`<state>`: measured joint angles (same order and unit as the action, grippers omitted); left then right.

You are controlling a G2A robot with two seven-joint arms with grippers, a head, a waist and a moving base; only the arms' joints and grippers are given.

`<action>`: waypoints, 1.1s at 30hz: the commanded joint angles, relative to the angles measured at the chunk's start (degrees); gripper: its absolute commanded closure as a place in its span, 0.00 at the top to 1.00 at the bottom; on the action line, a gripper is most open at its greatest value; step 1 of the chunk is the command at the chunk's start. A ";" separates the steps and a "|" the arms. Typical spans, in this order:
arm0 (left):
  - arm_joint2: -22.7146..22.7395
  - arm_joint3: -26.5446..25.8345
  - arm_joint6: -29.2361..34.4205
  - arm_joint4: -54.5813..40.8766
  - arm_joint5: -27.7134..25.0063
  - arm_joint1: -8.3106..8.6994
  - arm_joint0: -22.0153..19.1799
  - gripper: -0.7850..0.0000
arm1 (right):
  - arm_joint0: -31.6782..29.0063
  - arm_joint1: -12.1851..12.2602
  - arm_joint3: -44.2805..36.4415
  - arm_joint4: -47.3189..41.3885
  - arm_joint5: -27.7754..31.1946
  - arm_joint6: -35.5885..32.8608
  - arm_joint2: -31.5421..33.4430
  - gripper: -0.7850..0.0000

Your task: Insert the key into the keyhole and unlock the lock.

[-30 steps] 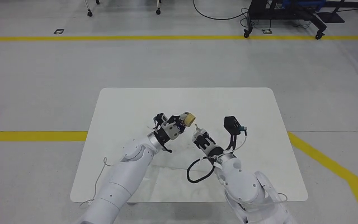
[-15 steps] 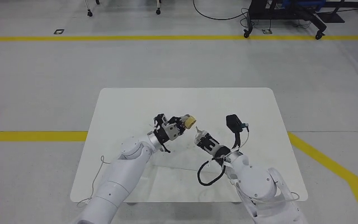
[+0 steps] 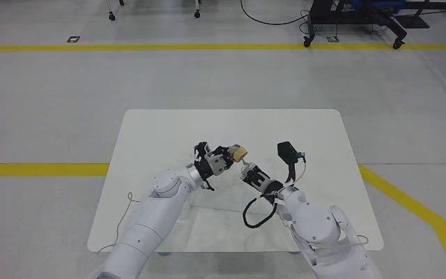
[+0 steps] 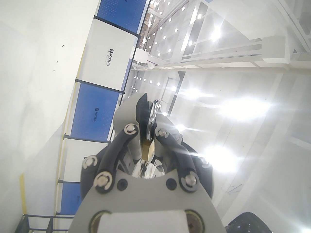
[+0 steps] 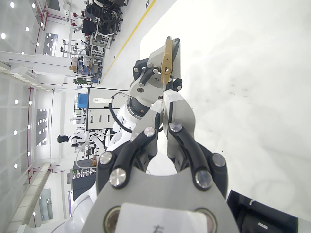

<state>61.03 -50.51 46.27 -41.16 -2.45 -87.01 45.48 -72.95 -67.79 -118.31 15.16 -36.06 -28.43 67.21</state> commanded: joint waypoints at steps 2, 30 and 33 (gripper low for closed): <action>-0.14 0.10 -0.06 0.50 -0.10 -0.04 -0.15 0.00 | 0.01 -0.04 0.10 -0.01 -0.15 0.00 0.03 0.00; -0.28 -0.27 -1.16 3.76 -1.38 -0.12 -0.16 0.00 | 0.52 -0.46 0.99 1.32 -2.27 0.33 -0.34 0.00; -0.25 -0.33 -1.22 3.96 -1.53 -0.12 -0.12 0.00 | 0.55 -0.50 1.05 1.40 -2.44 0.31 -0.31 0.00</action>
<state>60.78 -50.82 45.09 -37.33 -3.88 -87.14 45.35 -72.40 -68.29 -117.27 16.53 -38.43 -28.10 66.88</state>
